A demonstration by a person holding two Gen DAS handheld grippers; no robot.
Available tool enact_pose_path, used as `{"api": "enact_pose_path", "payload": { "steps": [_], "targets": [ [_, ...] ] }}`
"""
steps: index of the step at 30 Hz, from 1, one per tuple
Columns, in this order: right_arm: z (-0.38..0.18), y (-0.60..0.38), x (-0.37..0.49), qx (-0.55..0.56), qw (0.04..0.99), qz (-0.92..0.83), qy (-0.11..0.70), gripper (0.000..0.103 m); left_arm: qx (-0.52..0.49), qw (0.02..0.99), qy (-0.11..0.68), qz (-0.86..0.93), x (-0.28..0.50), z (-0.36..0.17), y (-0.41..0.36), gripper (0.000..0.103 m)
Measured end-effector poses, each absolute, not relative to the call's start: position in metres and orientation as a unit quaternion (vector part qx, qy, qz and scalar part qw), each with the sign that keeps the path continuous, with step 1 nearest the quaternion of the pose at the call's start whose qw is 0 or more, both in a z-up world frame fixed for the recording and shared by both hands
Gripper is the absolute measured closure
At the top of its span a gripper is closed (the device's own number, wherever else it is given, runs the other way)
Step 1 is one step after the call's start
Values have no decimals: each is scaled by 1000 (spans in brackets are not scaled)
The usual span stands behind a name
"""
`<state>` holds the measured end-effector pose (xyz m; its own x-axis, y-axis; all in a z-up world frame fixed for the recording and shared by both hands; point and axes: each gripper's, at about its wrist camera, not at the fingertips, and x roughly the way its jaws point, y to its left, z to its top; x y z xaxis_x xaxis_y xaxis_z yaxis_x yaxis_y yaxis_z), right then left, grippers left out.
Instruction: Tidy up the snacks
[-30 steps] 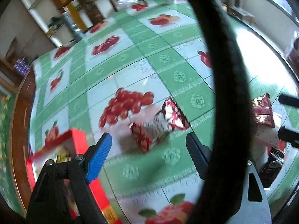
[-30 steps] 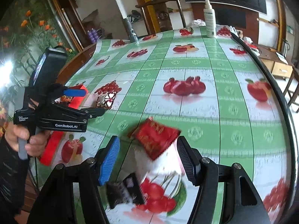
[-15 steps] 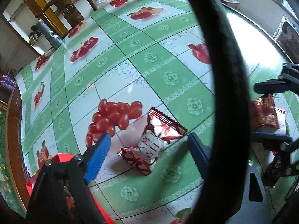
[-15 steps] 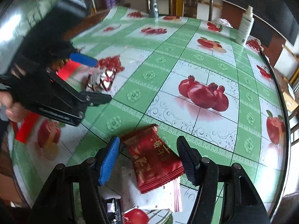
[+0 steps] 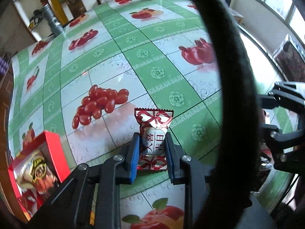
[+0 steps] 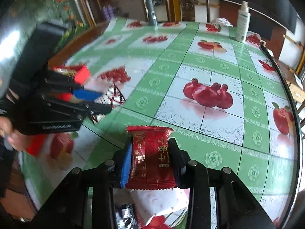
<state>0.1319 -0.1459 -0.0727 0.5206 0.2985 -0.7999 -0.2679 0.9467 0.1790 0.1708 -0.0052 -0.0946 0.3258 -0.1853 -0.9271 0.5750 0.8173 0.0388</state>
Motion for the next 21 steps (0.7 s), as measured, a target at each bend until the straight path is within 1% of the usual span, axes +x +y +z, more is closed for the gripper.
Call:
{"api": "enact_pose_path", "payload": {
  "steps": [10, 15, 21],
  "targets": [
    [-37, -170, 93, 128, 895, 162, 396, 67, 90, 837, 502, -200, 132, -61, 22, 77],
    [-32, -169, 76, 148, 896, 169, 384, 67, 83, 874, 466, -107, 102, -45, 38, 77],
    [-40, -150, 69, 144, 887, 189, 396, 67, 70, 892, 445, -35, 78, -37, 59, 77]
  ]
}}
